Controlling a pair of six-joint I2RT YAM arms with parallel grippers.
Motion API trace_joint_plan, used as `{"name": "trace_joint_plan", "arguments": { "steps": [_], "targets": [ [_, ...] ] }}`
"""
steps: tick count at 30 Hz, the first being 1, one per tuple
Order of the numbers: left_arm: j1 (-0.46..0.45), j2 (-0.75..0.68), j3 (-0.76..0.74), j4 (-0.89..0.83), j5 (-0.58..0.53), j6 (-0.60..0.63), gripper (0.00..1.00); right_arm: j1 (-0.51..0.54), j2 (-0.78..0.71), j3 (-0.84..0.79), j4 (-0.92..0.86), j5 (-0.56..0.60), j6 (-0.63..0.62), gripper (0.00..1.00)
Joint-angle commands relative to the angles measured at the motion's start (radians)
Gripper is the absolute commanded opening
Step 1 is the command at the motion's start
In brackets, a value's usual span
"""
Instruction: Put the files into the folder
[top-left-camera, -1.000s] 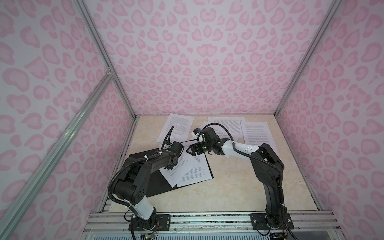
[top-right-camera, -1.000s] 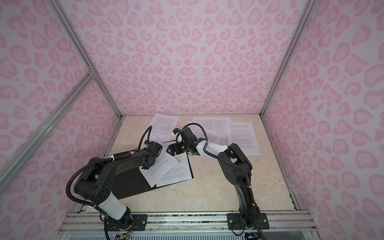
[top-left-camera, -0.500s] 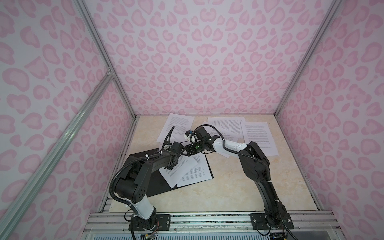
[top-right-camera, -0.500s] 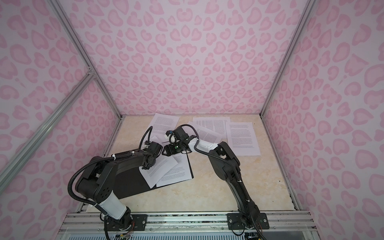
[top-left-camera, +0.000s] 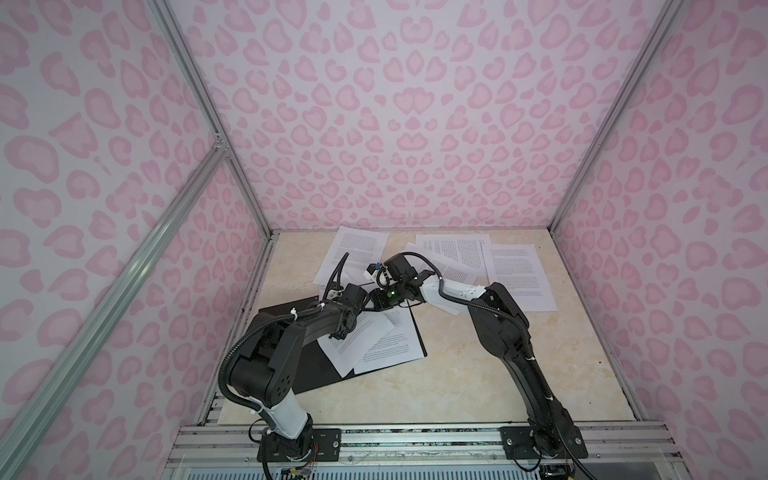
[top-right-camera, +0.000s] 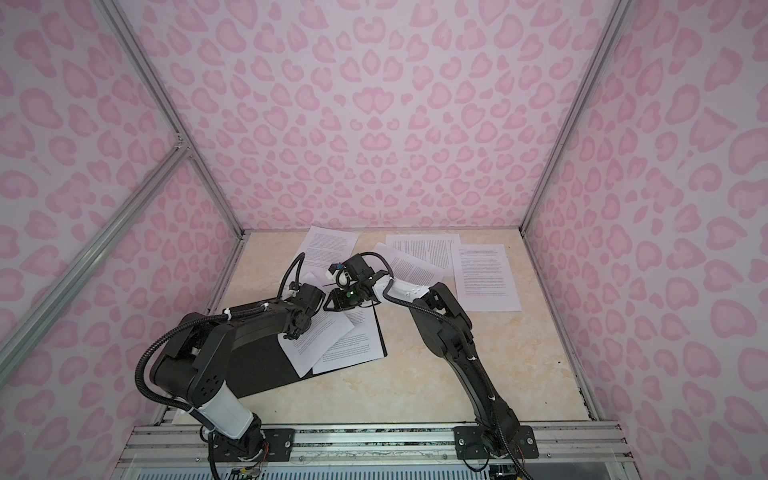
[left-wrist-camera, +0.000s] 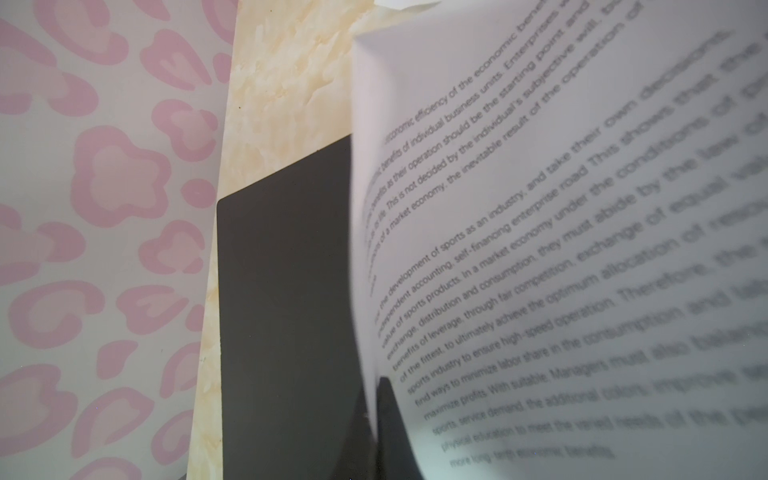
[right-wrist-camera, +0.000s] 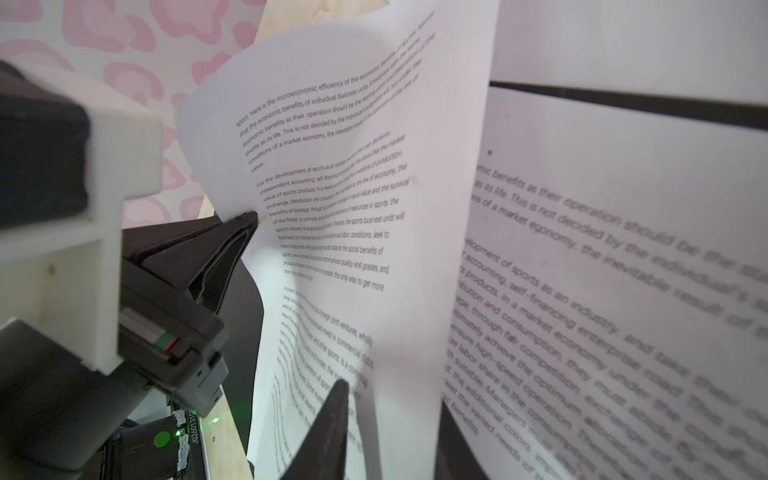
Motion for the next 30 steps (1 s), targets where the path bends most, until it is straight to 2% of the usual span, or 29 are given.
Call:
{"name": "trace_joint_plan", "arguments": {
  "steps": [1, 9, 14, 18, 22, 24, 25, 26, 27, 30],
  "targets": [
    [0.0, -0.015, -0.004, 0.005, -0.007, -0.007, 0.03, 0.002, 0.013, 0.003, 0.029, -0.05, 0.042, 0.29],
    [0.0, -0.018, -0.005, 0.004, -0.009, -0.007, 0.03, 0.004, 0.013, -0.005, 0.065, -0.076, 0.093, 0.18],
    [0.0, -0.051, -0.01, -0.002, -0.013, -0.017, 0.03, 0.002, -0.006, -0.018, 0.063, -0.076, 0.094, 0.01],
    [0.0, -0.129, -0.025, -0.018, -0.015, -0.05, 0.03, 0.005, -0.07, -0.082, 0.1, -0.053, 0.105, 0.0],
    [-0.001, -0.282, -0.068, 0.002, 0.042, -0.075, 0.1, 0.006, -0.205, -0.215, 0.188, 0.002, 0.131, 0.0],
    [0.0, -0.375, -0.098, 0.018, 0.093, -0.079, 0.22, -0.002, -0.268, -0.278, 0.218, 0.038, 0.143, 0.0],
    [0.0, -0.426, -0.116, 0.026, 0.118, -0.087, 0.37, -0.01, -0.306, -0.309, 0.232, 0.057, 0.151, 0.0],
    [-0.002, -0.473, -0.131, 0.034, 0.139, -0.094, 0.84, -0.019, -0.334, -0.365, 0.246, 0.073, 0.159, 0.0],
    [-0.002, -0.528, -0.148, 0.043, 0.174, -0.099, 0.97, -0.03, -0.369, -0.41, 0.266, 0.092, 0.171, 0.0],
    [-0.023, -0.693, -0.212, 0.107, 0.315, -0.097, 0.97, -0.071, -0.464, -0.549, 0.323, 0.162, 0.211, 0.0]
  ]
}}
